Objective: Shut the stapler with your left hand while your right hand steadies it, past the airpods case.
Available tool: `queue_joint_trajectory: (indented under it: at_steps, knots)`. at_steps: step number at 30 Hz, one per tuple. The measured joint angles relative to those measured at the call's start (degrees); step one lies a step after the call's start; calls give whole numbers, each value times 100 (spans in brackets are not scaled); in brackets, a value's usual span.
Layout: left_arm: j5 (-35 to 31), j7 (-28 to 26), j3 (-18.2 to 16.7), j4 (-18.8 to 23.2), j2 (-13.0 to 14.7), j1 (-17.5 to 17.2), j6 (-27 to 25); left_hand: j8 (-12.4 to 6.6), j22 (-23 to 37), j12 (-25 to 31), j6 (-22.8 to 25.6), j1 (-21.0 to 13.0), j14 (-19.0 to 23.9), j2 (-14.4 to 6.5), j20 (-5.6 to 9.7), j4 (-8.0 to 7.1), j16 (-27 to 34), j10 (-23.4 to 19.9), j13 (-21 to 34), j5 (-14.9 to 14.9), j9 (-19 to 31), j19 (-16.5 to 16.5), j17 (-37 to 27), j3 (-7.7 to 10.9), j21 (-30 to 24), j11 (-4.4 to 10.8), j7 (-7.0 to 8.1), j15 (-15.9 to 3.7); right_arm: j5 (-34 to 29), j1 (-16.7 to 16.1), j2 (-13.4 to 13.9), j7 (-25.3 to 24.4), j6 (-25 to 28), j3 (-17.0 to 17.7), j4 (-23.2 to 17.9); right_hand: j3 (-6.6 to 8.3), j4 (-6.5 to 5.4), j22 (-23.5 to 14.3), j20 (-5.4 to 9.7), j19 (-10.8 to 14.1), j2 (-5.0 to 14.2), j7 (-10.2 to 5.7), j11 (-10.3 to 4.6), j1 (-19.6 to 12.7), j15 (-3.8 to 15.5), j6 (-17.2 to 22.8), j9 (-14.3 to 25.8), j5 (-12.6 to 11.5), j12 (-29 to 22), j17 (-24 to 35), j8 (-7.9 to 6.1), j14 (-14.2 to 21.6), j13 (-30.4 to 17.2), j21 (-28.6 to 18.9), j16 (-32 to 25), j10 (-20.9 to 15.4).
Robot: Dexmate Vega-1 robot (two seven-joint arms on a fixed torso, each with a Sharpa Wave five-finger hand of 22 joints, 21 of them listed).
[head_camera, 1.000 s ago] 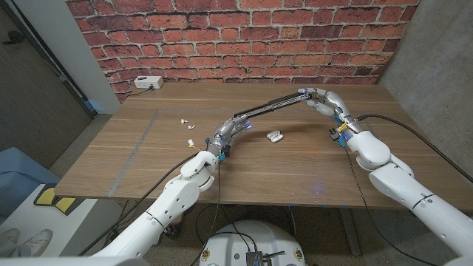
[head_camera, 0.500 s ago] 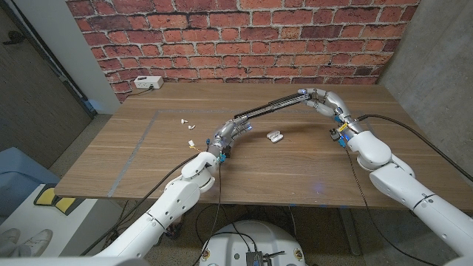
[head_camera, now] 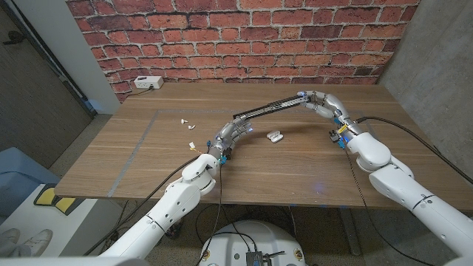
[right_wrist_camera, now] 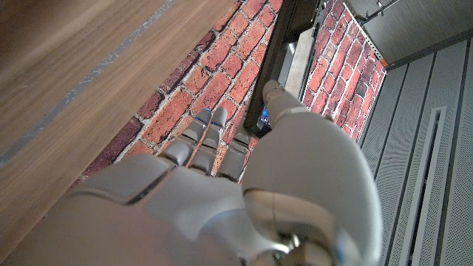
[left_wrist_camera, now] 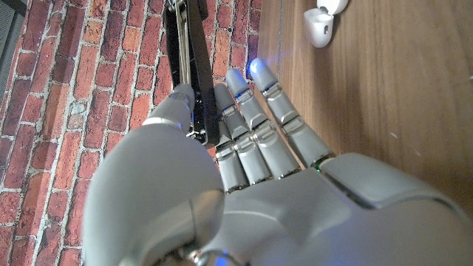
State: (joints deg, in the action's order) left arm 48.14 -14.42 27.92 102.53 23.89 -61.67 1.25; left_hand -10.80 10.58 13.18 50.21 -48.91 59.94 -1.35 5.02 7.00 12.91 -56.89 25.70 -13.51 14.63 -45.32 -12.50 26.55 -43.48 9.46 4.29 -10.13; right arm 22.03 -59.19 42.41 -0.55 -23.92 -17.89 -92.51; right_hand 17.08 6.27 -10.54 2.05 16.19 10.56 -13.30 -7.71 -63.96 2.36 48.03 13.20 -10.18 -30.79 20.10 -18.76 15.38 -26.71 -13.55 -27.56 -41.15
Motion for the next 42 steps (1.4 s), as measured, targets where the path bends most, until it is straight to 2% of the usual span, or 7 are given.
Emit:
queue_joint_trajectory:
  at_steps: [3, 6, 17, 28, 36, 39, 42]
  knots:
    - [-21, 77, 2, -46, -47, -20, 138, 0, -20, -39, -93, 425, -117, 38, 0, -163, -43, -37, 17, -6, -27, 0, 23, -127, 0, 34, -92, 51, 36, 5, -11, 24, -6, 1, 25, -6, 6, -5, 0, 0, 0, 63, 4, 0, 9, 63, 0, 1, -7, 2, 1, 9, -1, -23, 0, -44]
    - [-59, 145, 3, -137, -112, -43, 305, 0, -20, -54, -156, 636, -193, 99, -31, -241, -66, 69, -11, -6, -47, 31, 27, -205, 0, -49, -112, 70, 64, 13, -19, 48, -6, 0, 50, -7, 7, -28, 31, 32, 0, 123, 4, -3, 9, 124, 0, 1, -41, 2, 1, 9, -6, -23, 0, -43]
    - [-141, 286, 1, -320, -241, -96, 699, 0, -20, -54, -194, 889, -223, 142, -53, -305, -66, 120, -21, -49, -66, 53, 26, -268, 26, -100, -134, 101, 157, 54, -36, 71, -6, 2, 123, -11, 11, -28, 31, 31, -22, 161, 3, -70, -21, 162, -1, 4, -66, 2, 40, 39, -70, -22, -22, -43]
    - [-288, 478, 10, -528, -367, -134, 1136, 22, -19, -175, -604, 1524, -691, 534, -146, -418, -154, 550, -48, -21, -129, 146, 80, -470, 134, -175, -117, 259, 213, 57, -37, 72, 32, 11, 138, -15, 15, -27, 31, 31, -23, 161, 3, -69, 1, 162, 26, 4, -98, 26, 40, 61, -119, -22, -21, -42]
    - [-368, 497, 20, -590, -442, -185, 1322, 65, -18, -260, -1103, 1581, -1209, 534, -278, -343, -233, 1033, -147, 22, -159, 342, 132, -440, 302, -269, -33, 398, 247, 23, -32, 47, 40, 36, 116, -21, 21, -27, 31, 31, -22, 197, 2, -70, 9, 170, 75, 5, -164, 53, 82, 70, -160, -22, -21, -42]
    - [-392, 497, 22, -598, -457, -198, 1372, 65, -18, -283, -1402, 1582, -1564, 535, -386, -269, -254, 1343, -200, 27, -185, 558, 132, -412, 426, -335, -14, 490, 254, 12, -30, 43, 40, 41, 92, -22, 22, -27, 31, 31, -7, 216, 2, -85, -12, 151, 80, 5, -183, 53, 83, 92, -164, -22, -21, -41]
    - [-402, 515, 26, -611, -473, -211, 1416, 65, -18, -283, -1815, 1583, -2042, 533, -553, -186, -276, 1758, -267, 67, -211, 967, 132, -370, 628, -378, 28, 599, 261, 1, -29, 41, 40, 47, 70, -22, 22, -26, 26, 35, -7, 216, 3, -85, -12, 151, 106, 5, -200, 53, 84, 92, -165, -21, -21, -42]
